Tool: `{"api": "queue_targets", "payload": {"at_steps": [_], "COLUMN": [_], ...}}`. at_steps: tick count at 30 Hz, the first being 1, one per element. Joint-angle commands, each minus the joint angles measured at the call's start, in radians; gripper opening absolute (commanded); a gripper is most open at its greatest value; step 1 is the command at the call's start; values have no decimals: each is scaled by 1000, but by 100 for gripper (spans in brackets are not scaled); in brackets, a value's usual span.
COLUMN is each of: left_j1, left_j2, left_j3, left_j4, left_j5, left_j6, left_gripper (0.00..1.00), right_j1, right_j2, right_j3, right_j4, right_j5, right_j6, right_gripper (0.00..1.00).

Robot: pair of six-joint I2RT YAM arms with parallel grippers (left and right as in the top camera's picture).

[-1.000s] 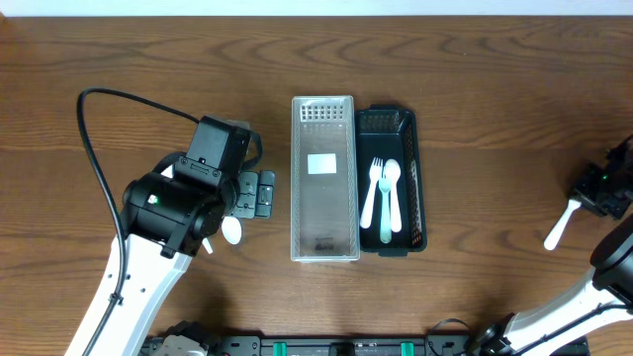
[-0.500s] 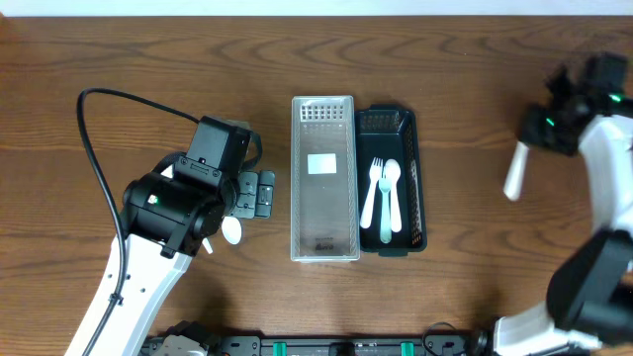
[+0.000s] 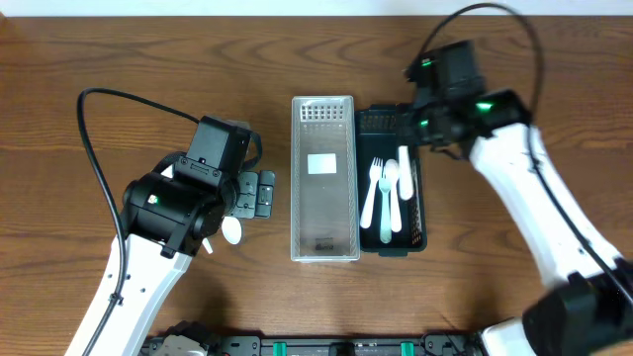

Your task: Pack container

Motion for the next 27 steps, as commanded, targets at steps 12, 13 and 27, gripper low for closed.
{"api": "queue_targets", "payload": {"at_steps": [12, 13, 27], "left_j1": [2, 2, 154], "left_j2": [3, 1, -63], "left_j3": [1, 1, 5], "left_j4": [-3, -3, -124], "left_j5": [-12, -12, -35], "left_j6": [-9, -9, -93], "left_gripper": [98, 98, 98], "right_j1": [51, 51, -139], "right_j2": [171, 166, -157], "right_j3": [-6, -6, 30], "right_j4": [-27, -27, -74], "right_j5": [36, 36, 75], "right_j6": [39, 39, -55], "right_gripper": [61, 64, 99]}}
